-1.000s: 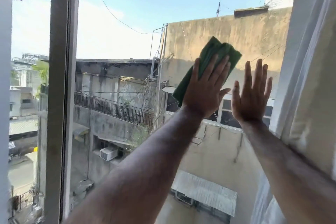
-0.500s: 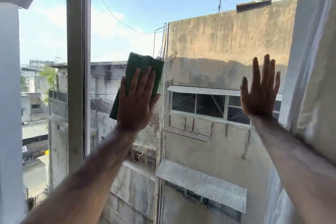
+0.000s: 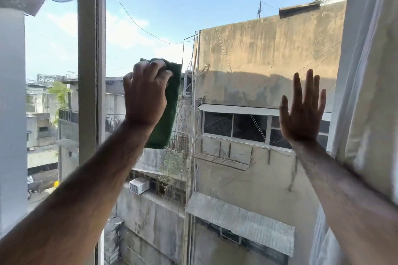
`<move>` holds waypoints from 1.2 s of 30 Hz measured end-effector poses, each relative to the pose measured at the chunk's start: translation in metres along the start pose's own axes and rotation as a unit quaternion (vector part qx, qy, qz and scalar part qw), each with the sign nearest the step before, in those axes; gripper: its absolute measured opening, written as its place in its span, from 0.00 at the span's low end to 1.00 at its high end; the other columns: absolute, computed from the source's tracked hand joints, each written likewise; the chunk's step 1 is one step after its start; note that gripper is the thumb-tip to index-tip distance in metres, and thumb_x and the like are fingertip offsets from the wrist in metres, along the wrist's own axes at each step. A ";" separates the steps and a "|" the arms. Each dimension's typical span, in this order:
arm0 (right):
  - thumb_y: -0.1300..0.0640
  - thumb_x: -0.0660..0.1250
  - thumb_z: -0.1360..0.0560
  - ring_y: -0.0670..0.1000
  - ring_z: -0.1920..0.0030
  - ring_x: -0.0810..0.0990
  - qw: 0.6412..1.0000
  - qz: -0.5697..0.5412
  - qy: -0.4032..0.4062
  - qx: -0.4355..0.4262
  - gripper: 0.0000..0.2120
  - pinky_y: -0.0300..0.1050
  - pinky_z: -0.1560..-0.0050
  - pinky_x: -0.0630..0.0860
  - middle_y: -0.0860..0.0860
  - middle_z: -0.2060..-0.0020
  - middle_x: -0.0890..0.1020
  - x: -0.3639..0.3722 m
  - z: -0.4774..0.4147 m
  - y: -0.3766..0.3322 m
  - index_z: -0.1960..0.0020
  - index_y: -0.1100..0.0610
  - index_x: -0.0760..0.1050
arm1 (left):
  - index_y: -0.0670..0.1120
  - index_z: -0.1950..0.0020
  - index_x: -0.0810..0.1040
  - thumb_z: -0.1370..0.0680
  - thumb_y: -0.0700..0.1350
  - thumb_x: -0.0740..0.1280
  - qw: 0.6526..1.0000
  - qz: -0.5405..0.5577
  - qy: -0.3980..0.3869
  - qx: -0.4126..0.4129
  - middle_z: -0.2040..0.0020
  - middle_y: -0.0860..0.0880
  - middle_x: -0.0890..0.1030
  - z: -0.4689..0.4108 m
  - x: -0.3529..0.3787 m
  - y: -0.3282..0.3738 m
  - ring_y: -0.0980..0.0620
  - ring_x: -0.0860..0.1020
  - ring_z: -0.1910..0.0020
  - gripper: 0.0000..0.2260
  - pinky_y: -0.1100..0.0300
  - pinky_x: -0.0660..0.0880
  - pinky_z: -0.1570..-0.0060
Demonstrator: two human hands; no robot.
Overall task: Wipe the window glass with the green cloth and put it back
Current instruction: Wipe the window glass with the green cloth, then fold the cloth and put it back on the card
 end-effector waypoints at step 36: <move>0.57 0.83 0.30 0.58 0.46 0.89 0.725 -0.438 -0.510 0.150 0.19 0.52 0.45 0.87 0.57 0.47 0.90 -0.063 0.043 -0.188 0.41 0.59 0.86 | 0.41 0.35 0.78 0.22 0.43 0.74 0.810 0.401 -0.163 -0.396 0.43 0.45 0.82 0.020 -0.076 -0.029 0.46 0.79 0.44 0.17 0.50 0.80 0.39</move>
Point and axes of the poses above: each hand's wrist, its own z-axis away from the middle knuckle, its own x-axis out of the palm, y = z × x, the point moved 4 cm from there along -z, towards the middle knuckle
